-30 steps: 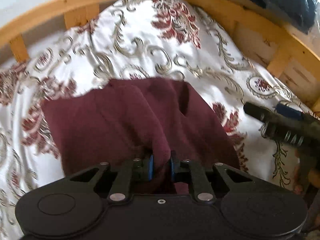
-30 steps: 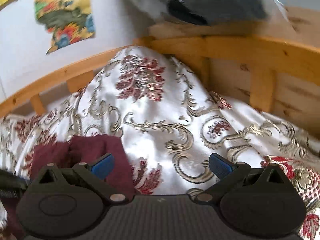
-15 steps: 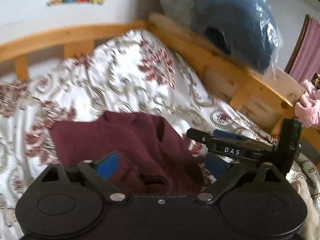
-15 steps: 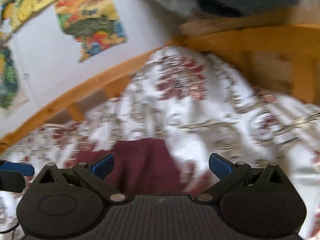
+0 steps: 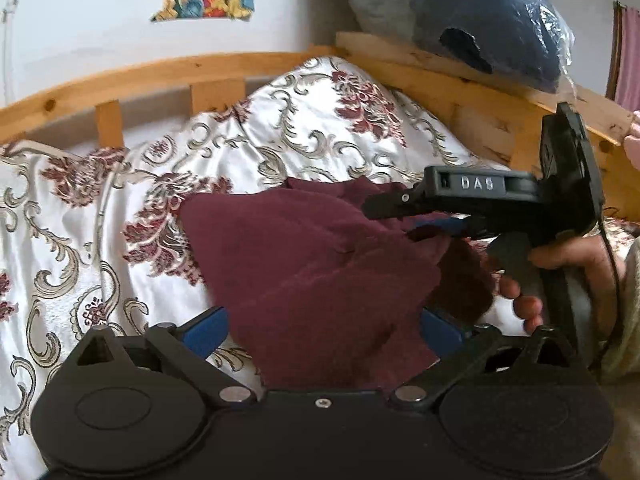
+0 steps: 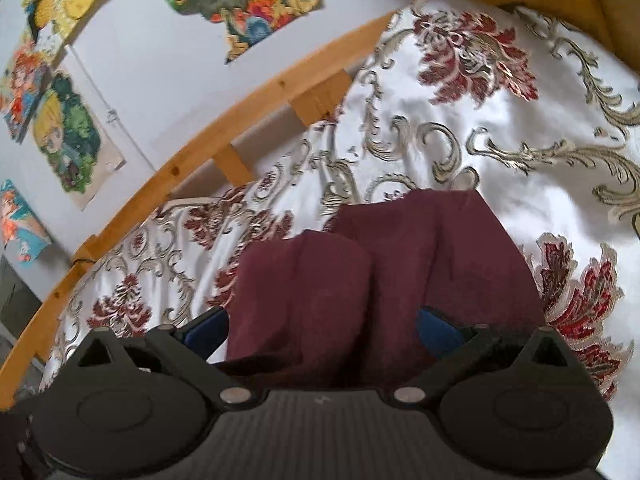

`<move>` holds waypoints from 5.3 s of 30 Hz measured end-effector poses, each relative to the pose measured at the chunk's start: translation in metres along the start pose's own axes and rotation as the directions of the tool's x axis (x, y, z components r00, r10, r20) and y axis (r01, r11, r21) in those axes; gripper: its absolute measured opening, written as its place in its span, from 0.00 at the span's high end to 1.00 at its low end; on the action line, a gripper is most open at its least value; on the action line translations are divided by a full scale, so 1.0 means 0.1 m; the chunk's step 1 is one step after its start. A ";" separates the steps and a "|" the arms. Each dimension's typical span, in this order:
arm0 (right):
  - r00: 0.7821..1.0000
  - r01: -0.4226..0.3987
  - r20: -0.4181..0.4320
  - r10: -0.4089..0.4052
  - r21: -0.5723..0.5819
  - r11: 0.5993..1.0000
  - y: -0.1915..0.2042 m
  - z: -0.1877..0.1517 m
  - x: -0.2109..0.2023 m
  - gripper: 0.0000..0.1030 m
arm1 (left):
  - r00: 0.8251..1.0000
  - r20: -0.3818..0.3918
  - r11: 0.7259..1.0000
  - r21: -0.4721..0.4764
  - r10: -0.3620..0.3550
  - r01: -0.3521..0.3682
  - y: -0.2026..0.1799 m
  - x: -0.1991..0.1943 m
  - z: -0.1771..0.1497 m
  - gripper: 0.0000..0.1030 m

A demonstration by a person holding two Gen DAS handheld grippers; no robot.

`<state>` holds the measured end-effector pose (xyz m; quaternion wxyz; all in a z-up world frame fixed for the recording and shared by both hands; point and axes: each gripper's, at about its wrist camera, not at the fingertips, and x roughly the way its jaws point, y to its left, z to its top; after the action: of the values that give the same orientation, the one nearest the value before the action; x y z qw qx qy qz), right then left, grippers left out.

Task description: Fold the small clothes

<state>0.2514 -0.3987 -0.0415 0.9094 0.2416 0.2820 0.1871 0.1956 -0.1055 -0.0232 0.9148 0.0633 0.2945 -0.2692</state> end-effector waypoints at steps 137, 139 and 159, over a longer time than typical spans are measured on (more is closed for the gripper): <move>0.891 0.453 0.127 -0.437 -0.156 0.878 -0.29 0.17 -0.09 0.93 | 0.956 -0.068 0.850 -0.480 -0.284 0.218 0.36 0.76 -0.33 0.05; 0.890 0.453 0.127 -0.437 -0.153 0.878 -0.29 0.17 -0.09 0.93 | 0.956 -0.069 0.849 -0.481 -0.284 0.218 0.36 0.76 -0.33 0.05; 0.935 0.335 0.143 -0.325 -0.045 0.941 -0.41 0.21 -0.14 0.21 | 0.957 -0.075 0.858 -0.468 -0.279 0.213 0.34 0.78 -0.33 0.02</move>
<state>0.2619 -0.4455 -0.0433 0.9525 0.1714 0.2505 0.0248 0.2498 -0.1034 -0.0963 0.8390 -0.1722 0.4184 -0.3024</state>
